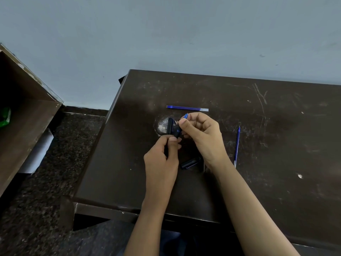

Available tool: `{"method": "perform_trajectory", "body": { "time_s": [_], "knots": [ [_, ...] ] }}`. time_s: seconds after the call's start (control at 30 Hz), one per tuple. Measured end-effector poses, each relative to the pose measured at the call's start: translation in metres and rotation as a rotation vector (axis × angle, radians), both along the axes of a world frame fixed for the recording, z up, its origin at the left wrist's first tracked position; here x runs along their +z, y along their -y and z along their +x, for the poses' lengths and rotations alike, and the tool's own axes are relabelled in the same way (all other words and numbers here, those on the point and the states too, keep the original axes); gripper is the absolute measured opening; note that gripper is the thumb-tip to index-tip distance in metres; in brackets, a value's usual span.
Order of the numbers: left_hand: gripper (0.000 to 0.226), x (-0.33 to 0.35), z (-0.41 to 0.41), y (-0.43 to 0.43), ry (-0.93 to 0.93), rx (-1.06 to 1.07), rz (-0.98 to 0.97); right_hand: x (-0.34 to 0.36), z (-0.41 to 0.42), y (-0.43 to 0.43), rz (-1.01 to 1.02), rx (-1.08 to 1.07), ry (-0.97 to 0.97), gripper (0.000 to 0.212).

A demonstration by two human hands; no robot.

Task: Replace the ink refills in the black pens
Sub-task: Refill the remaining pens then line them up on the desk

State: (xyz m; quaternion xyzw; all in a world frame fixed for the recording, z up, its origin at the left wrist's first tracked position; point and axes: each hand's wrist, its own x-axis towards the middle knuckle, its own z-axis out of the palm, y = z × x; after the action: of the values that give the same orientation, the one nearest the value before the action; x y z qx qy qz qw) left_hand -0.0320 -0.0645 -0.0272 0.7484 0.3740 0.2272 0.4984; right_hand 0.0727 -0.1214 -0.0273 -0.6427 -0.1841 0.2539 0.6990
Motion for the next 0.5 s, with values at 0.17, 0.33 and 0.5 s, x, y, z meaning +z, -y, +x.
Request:
{"method": "perform_trajectory", "body": {
  "time_s": [0.17,0.33,0.5],
  "knots": [
    [0.007,-0.0005,-0.0016,-0.0010,0.028,-0.018,-0.028,-0.0004,0.0017,0.0007,-0.026,-0.003,0.010,0.017],
    [0.030,-0.0014,0.0024,0.0027,0.041,0.020,-0.132,-0.0008,0.0014,0.0002,-0.027,-0.012,0.001,0.016],
    [0.003,-0.0004,-0.0016,-0.0016,0.024,0.011,-0.026,-0.0003,0.0024,0.0008,-0.016,-0.031,0.002,0.021]
  ]
}}
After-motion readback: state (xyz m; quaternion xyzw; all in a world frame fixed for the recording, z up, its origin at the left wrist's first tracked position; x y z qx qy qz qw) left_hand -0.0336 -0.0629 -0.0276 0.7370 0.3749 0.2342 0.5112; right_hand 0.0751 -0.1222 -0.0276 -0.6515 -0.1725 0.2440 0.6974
